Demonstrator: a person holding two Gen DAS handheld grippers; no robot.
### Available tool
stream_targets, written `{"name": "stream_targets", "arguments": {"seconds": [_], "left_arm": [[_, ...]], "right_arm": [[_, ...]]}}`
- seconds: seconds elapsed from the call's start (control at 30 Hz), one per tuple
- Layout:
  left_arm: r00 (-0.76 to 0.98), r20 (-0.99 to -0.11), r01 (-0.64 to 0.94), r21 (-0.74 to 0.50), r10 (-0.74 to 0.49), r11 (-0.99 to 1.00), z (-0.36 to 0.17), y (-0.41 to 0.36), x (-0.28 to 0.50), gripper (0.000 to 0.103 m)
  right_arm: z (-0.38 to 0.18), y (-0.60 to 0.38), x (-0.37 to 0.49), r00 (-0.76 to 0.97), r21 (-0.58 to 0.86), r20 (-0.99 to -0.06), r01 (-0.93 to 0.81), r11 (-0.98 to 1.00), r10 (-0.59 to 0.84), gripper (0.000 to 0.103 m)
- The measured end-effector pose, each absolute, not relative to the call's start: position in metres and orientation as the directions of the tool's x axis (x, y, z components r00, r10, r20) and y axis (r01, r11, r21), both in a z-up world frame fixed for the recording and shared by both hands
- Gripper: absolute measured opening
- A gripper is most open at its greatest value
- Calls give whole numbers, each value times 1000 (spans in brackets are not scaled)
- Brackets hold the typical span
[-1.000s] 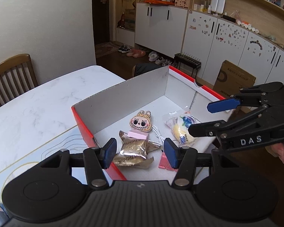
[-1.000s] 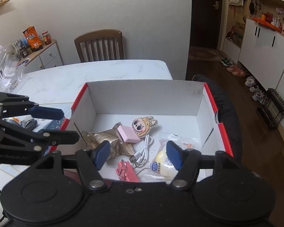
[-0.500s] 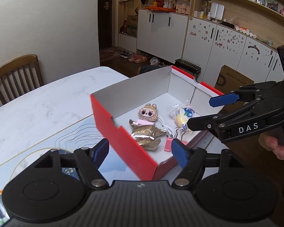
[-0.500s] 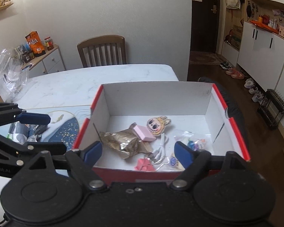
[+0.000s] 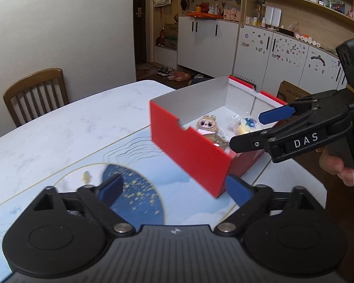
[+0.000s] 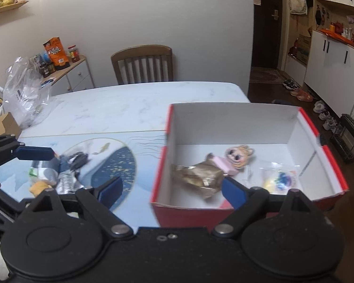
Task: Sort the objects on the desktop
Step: 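Withdraw both tools from the shoebox back over the mat, then grasp the yellow squishy toy with the left tool while the right tool grasps the black packet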
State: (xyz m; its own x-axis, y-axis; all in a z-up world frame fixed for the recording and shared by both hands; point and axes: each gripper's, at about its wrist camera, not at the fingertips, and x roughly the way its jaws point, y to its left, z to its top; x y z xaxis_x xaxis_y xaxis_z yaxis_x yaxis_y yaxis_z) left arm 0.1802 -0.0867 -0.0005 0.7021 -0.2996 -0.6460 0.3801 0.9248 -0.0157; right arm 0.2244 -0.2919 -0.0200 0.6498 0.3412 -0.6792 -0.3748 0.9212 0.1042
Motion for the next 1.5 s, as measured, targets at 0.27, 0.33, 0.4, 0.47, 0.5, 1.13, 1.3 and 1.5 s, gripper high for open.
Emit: {"name": "stream_targets", "arguments": {"seconds": [0.27,0.33,0.4,0.47,0.5,1.13,1.3,1.5], "left_arm": [[709,-651,355,-3,-271,935,-16,-36,151,103],[705,-661,339,-4,-257,941,-22,-23,148,103],[703,-668,326,-3,-244,946,-28,-13,146,103],[703,-670,317,-4,-237,949,-33,-4,144,103],[705,-671,312,-2,-232,950,-35,1,142,103],[679,-713,260,13,-173,966,-81,34,148,103],[685,-713,240,28,-149,970,-91,35,152,103],[677,-721,228,16,-147,973,-100,33,155,103]], "right_arm": [[-29,-242,215,628,102,-683,-422,901,372,99],[-33,-228,214,618,100,-689,-435,895,377,99],[-37,-214,214,607,96,-698,-446,890,379,99],[-42,-200,213,596,93,-705,-460,883,384,99],[-44,-194,213,592,88,-709,-465,881,383,99],[-75,-109,244,531,35,-745,-574,818,404,99],[-85,-91,263,521,24,-746,-600,800,414,99],[-99,-75,284,497,48,-750,-617,786,436,99]]}}
